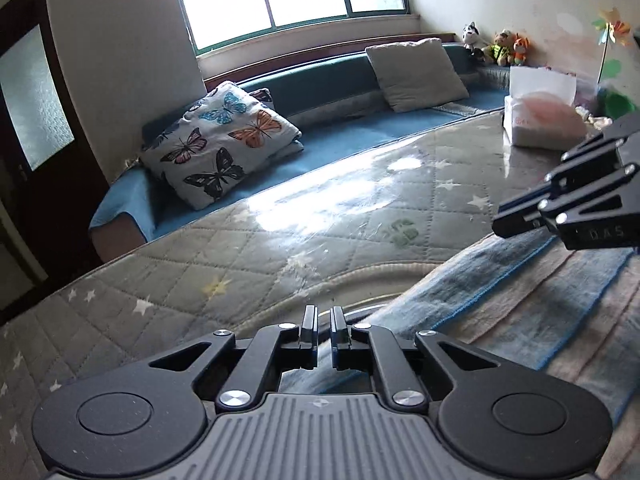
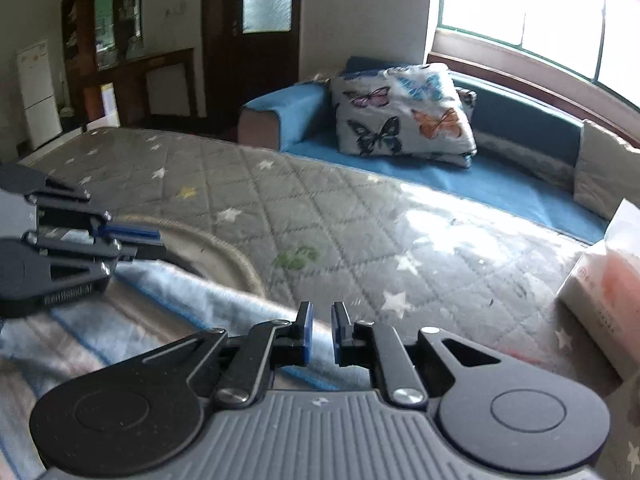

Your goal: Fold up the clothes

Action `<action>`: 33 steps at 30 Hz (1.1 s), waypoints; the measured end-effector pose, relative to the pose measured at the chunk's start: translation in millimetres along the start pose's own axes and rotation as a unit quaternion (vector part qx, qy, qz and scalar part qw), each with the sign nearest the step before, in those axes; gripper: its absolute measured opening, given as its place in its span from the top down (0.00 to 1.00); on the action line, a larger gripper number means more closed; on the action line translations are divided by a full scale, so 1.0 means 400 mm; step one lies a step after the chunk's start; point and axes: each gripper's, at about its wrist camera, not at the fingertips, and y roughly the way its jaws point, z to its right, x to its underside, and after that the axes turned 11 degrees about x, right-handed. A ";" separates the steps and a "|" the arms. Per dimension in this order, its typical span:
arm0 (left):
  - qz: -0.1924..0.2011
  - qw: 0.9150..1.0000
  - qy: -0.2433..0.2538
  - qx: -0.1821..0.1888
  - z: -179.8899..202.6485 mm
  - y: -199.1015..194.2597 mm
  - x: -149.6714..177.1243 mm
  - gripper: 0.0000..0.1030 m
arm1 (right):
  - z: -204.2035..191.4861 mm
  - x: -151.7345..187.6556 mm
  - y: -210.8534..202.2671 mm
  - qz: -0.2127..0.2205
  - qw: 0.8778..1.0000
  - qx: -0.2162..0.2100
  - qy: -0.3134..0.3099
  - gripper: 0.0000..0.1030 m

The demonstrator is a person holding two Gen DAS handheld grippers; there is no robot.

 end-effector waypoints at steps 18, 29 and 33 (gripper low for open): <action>-0.025 0.999 -0.035 -0.021 -0.068 -0.009 0.055 0.71 | 0.170 0.077 0.025 -0.037 0.994 0.059 0.080 0.87; -0.037 0.993 -0.057 -0.095 -0.149 -0.050 0.094 0.55 | 0.195 0.072 0.002 -0.040 0.993 0.076 0.082 0.81; -0.038 0.992 -0.074 -0.100 -0.147 -0.084 0.092 0.51 | 0.185 0.066 -0.051 -0.035 0.994 0.072 0.073 0.75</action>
